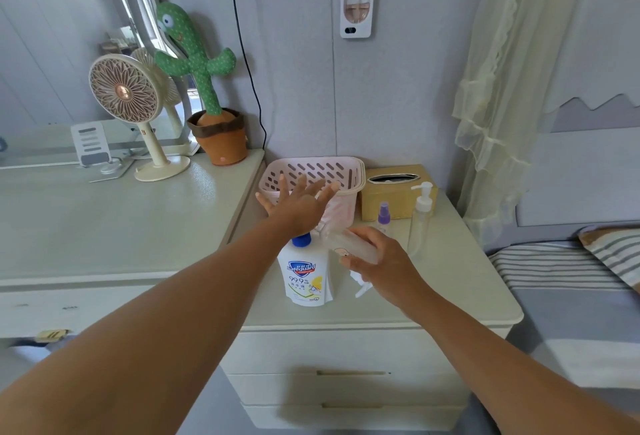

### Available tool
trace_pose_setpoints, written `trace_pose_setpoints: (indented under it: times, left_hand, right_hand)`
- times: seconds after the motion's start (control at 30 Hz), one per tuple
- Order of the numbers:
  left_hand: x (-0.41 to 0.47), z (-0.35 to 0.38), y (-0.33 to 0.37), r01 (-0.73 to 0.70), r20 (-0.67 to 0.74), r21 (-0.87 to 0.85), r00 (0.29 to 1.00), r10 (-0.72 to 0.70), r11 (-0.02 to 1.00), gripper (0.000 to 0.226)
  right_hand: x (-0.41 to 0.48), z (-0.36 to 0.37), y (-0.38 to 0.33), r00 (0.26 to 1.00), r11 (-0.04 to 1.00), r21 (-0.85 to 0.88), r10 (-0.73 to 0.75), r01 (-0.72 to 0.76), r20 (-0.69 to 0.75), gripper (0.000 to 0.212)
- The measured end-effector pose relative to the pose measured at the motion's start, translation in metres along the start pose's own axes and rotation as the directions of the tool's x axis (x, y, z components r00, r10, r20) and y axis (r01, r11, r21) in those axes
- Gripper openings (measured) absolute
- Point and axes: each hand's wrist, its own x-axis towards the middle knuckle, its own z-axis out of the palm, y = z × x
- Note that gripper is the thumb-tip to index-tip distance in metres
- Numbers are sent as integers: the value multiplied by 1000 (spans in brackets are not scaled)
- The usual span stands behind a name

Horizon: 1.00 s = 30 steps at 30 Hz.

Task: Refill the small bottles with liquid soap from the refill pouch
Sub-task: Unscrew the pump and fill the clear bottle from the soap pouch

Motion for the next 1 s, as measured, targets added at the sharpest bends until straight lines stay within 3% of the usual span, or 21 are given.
trace_pose_setpoints:
  times: [1.0]
  left_hand:
    - [6, 15, -13, 16, -30, -78, 999, -18, 997, 67]
  right_hand:
    - [-3, 10, 3, 1000, 1000, -8, 10, -10, 4, 44]
